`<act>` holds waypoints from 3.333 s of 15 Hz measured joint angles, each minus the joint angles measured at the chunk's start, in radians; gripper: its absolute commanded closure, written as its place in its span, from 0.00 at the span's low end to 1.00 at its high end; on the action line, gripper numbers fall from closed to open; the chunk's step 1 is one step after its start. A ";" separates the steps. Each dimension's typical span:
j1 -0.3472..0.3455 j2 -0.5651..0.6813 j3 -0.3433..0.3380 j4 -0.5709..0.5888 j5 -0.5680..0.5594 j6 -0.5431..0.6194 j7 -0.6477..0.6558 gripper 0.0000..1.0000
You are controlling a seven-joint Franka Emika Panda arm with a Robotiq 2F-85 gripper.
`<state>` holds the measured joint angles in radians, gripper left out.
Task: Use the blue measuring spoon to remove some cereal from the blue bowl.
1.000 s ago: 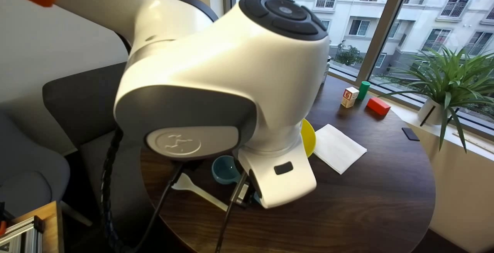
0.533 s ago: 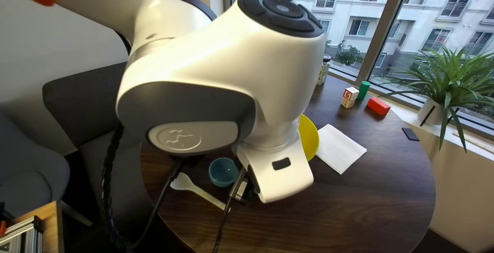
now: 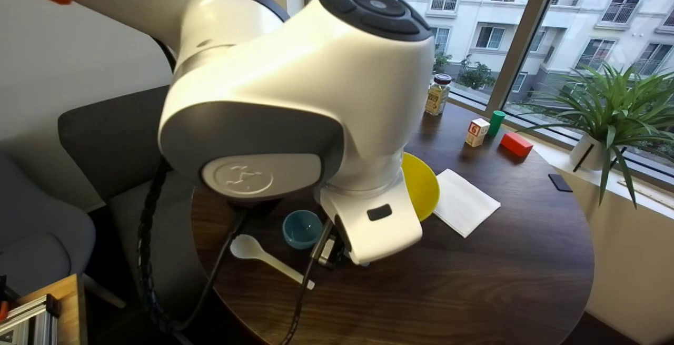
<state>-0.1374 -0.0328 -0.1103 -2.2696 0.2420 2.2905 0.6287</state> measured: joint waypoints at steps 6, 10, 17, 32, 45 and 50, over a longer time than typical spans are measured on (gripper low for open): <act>0.031 -0.028 0.036 -0.001 -0.013 -0.003 0.035 0.94; 0.048 -0.078 0.067 -0.001 -0.079 -0.003 0.074 0.94; 0.064 -0.199 0.159 0.013 -0.234 -0.003 0.113 0.94; 0.104 -0.110 0.324 -0.013 -0.571 0.351 0.248 0.74; 0.126 -0.109 0.351 -0.010 -0.725 0.313 0.294 0.94; 0.162 -0.100 0.392 -0.009 -0.884 0.202 0.366 0.94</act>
<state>0.0247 -0.1333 0.2812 -2.2785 -0.6423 2.4925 0.9948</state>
